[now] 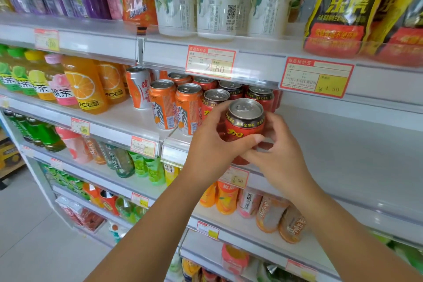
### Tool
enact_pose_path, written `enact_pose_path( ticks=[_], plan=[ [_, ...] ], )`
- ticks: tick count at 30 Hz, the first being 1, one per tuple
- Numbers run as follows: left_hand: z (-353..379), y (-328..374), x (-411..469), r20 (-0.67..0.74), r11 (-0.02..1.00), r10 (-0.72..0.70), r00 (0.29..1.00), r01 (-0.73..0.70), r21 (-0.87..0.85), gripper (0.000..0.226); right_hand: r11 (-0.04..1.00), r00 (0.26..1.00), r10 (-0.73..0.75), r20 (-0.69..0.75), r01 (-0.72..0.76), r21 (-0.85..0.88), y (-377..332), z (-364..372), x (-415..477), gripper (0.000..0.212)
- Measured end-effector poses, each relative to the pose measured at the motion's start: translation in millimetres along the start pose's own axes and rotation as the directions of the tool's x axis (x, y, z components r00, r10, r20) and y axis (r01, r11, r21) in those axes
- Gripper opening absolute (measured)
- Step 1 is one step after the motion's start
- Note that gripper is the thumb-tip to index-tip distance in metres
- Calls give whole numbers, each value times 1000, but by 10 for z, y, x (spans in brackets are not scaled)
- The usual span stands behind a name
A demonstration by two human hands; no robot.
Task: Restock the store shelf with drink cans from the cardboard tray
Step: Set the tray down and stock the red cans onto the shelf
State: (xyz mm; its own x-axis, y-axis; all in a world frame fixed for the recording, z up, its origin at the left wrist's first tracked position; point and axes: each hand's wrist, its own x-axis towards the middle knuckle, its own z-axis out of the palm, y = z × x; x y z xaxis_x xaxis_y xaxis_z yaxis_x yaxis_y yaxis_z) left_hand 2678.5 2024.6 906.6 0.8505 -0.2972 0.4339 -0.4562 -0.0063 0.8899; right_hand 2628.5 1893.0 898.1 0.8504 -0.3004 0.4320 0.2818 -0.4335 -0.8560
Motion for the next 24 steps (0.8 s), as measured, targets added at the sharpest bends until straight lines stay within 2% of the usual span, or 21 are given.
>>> enact_pose_path(
  ticks=[2, 4, 6, 8, 10, 15, 19, 24],
  plan=[
    [-65, -94, -10, 24, 999, -20, 1000, 19, 42, 82, 999, 998, 29, -48, -31, -30, 48, -60, 56, 61],
    [-202, -248, -49, -19, 961, 37, 999, -30, 276, 73, 995, 995, 61, -76, -67, -77, 97, -122, 139, 64],
    [-342, -451, -102, -23, 811, 168, 986, -125, 572, 55, 990, 993, 92, -70, -99, -103, 168, -167, 225, 70],
    [-409, -677, -126, 35, 667, 247, 969, -195, 719, 53, 986, 992, 117, -43, -121, -116, 209, -174, 268, 66],
    [-428, -880, -140, 49, 627, 280, 959, -222, 747, 55, 984, 992, 129, -15, -130, -119, 219, -149, 274, 59],
    [-423, -994, -148, 55, 657, 307, 950, -254, 710, 51, 979, 992, 127, -16, -128, -162, 245, -74, 298, 64],
    [-415, -989, -139, 45, 695, 324, 945, -270, 667, 51, 972, 992, 116, -55, -125, -201, 291, -46, 305, 54],
    [-419, -1001, -150, 61, 725, 305, 950, -273, 633, 52, 967, 992, 122, -32, -126, -220, 319, -29, 318, 53]
  ],
)
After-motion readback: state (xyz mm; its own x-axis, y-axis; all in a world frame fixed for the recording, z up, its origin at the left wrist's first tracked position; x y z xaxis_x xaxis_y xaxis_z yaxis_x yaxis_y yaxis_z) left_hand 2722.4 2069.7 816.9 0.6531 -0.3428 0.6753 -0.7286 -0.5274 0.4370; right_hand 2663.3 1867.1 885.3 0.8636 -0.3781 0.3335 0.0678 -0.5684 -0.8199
